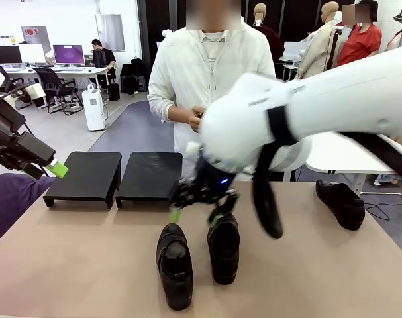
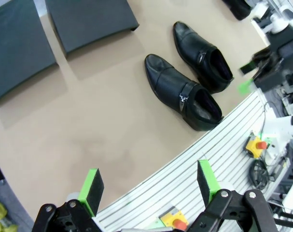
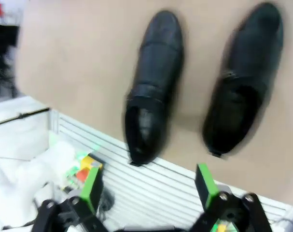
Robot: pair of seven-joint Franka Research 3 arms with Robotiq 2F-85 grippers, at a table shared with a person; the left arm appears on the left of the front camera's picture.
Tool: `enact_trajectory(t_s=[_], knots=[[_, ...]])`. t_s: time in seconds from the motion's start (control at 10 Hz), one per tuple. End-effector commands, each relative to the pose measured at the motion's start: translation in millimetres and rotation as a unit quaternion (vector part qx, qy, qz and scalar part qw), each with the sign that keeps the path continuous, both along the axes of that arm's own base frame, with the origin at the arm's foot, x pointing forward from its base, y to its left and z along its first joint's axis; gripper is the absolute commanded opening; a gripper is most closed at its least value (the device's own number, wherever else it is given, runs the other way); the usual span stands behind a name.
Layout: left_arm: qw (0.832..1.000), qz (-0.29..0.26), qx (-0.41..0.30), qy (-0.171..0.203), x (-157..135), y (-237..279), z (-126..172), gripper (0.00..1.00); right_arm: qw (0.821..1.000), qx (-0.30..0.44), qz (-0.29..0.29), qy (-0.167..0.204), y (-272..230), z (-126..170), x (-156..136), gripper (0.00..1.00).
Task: Organize the shoes by placing them on the stand.
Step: Pick up one Shoe and place it in the middle of the table.
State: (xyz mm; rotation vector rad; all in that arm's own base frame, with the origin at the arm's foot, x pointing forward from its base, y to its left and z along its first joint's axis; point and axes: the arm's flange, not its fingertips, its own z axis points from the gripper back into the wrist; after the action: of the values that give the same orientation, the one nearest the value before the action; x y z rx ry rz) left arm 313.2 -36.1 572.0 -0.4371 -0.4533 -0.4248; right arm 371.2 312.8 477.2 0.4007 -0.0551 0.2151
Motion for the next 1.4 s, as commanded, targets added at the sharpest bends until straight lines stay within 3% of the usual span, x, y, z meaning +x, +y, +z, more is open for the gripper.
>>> enact_trajectory(t_s=[0.0, 0.3, 0.5, 0.7, 0.8, 0.9, 1.3], knots=[[1.000, -0.010, -0.010, -0.001, 0, 1, 1, 1.00, 0.999, 0.021, -0.014, 0.033, -126, 48, 5, 1.00], [1.000, -0.010, -0.010, -0.001, 0, 1, 1, 1.00, 0.990, 0.082, -0.095, 0.060, -298, 91, -7, 1.00], [1.000, -0.010, -0.010, -0.001, 0, 1, 1, 1.00, 0.966, 0.162, -0.202, -0.007, -386, 95, -9, 1.00], [1.000, -0.010, -0.010, -0.001, 0, 1, 1, 1.00, 0.949, 0.201, -0.241, -0.037, -421, 84, -13, 1.00], [1.000, -0.010, -0.010, -0.001, 0, 1, 1, 1.00, 0.951, 0.133, -0.277, -0.040, -417, 74, -8, 1.00], [1.000, -0.010, -0.010, -0.001, 0, 1, 1, 1.00, 0.951, 0.179, -0.250, -0.006, -439, 97, -24, 1.00], [1.000, -0.010, -0.010, -0.001, 0, 1, 1, 1.00, 0.951, 0.179, -0.250, -0.006, -439, 97, -24, 1.00]])
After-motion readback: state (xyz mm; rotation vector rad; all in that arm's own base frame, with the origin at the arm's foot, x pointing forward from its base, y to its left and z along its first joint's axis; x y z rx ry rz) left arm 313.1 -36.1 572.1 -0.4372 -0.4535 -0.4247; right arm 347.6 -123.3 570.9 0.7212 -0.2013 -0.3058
